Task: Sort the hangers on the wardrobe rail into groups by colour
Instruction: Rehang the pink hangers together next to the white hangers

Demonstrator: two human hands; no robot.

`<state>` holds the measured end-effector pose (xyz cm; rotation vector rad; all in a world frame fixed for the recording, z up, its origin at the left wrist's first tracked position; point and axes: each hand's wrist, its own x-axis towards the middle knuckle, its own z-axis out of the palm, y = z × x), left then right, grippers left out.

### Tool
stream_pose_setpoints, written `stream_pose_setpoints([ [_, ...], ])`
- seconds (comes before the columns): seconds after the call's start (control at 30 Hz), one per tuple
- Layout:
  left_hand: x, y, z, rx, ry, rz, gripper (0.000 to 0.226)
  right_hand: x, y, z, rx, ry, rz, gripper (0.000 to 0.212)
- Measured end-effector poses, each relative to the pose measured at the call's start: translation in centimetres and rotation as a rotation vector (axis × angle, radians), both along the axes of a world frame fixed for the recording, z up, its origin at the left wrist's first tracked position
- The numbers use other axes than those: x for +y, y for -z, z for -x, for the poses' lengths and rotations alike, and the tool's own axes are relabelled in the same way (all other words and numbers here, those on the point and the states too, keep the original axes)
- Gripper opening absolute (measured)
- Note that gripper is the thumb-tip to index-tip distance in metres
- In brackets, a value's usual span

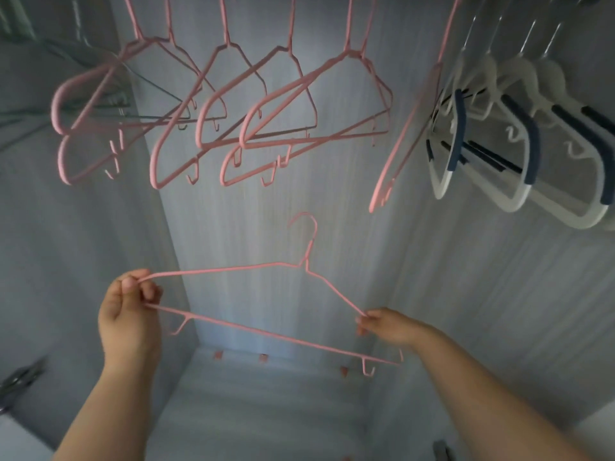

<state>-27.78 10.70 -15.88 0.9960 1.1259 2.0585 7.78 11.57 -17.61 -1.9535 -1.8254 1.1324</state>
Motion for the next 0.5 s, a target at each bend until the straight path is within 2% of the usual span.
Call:
stream_pose_setpoints([
  [0.07, 0.7, 1.7, 1.1, 0.034, -0.034, 0.191, 0.034, -0.7, -1.2, 0.0, 0.09, 0.01, 0.028, 0.034],
  [0.13, 1.6, 4.6, 1.5, 0.12, -0.053, 0.48, 0.022, -1.5, -2.8, -0.3, 0.091, 0.009, 0.07, 0.033],
  [0.17, 1.8, 5.8, 1.2, 0.178, -0.049, 0.671, 0.026, -2.1, -3.7, -0.2, 0.11, 0.021, 0.093, 0.031],
  [0.23, 2.0, 7.3, -1.0, 0.317, -0.02, 0.946, 0.058, -3.3, -5.1, 0.4, 0.27, 0.085, 0.143, 0.029],
  [0.3, 1.3, 6.9, -4.9, 0.462, 0.121, 0.93, 0.065, -4.2, -6.0, 1.8, 0.516, 0.2, 0.176, 0.026],
  [0.33, 0.8, 6.2, -7.0, 0.505, 0.241, 0.856, 0.057, -4.6, -6.1, 2.7, 0.625, 0.264, 0.181, 0.026],
  [0.43, -1.8, 2.6, -12.5, 0.587, 0.605, 0.578, 0.013, -5.1, -6.3, 5.9, 0.894, 0.491, 0.122, 0.027],
  [0.5, -3.5, -0.5, -14.5, 0.598, 0.796, 0.42, 0.006, -5.4, -6.9, 7.6, 1.085, 0.616, 0.007, 0.027],
])
